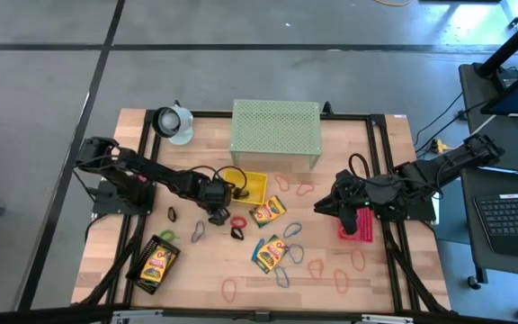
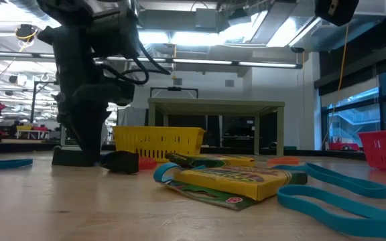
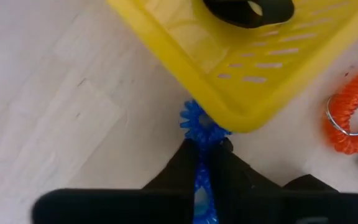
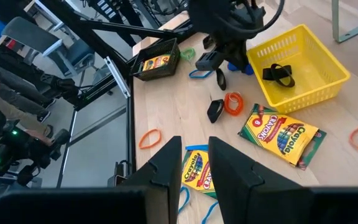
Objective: Pick & Place Office Desk Supplies
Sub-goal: Put the blue spring keychain into the red bin
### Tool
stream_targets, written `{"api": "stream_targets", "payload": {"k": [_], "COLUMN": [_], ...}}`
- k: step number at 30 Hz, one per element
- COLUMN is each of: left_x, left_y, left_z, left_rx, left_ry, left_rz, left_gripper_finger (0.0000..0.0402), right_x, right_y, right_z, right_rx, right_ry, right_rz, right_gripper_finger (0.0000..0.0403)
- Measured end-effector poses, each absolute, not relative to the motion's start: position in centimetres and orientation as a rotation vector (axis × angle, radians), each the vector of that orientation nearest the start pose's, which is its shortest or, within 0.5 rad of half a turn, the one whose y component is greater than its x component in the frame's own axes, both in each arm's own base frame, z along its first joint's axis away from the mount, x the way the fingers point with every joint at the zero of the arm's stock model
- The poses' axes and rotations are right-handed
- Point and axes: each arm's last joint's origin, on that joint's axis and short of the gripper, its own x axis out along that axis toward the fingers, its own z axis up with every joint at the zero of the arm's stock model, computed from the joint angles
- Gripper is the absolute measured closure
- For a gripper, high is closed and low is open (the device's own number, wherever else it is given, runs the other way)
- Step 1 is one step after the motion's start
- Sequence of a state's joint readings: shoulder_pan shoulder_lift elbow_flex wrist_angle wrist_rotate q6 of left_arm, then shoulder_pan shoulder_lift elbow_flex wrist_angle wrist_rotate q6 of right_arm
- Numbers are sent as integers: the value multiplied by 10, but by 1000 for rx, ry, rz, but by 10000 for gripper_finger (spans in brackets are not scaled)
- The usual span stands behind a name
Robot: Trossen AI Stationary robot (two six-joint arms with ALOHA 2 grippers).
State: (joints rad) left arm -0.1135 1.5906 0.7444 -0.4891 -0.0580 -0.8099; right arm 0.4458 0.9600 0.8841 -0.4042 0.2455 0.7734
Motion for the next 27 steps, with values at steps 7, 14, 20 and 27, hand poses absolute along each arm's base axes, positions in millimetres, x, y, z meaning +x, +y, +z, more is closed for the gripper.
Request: {"api": "stream_targets", "payload": {"k": [7, 14, 20, 27], "left_x": [255, 260, 258, 260], "left_y": [-31, -39, -46, -51], "left_z": [133, 157, 181, 222], "left_rx": [-691, -710, -685, -716], "left_ry": [1291, 1248, 1232, 1106], "left_rz": [447, 432, 453, 408], "left_gripper_finger": [396, 399, 399, 400], "right_x": [186, 186, 186, 186], "right_y": [81, 81, 81, 81], "right_z": [317, 317, 317, 317], "right_rx": [594, 588, 576, 530], "right_ry": [500, 500, 499, 497], "right_rz": [12, 13, 16, 28], "right_gripper_finger": [321, 321, 321, 321]}}
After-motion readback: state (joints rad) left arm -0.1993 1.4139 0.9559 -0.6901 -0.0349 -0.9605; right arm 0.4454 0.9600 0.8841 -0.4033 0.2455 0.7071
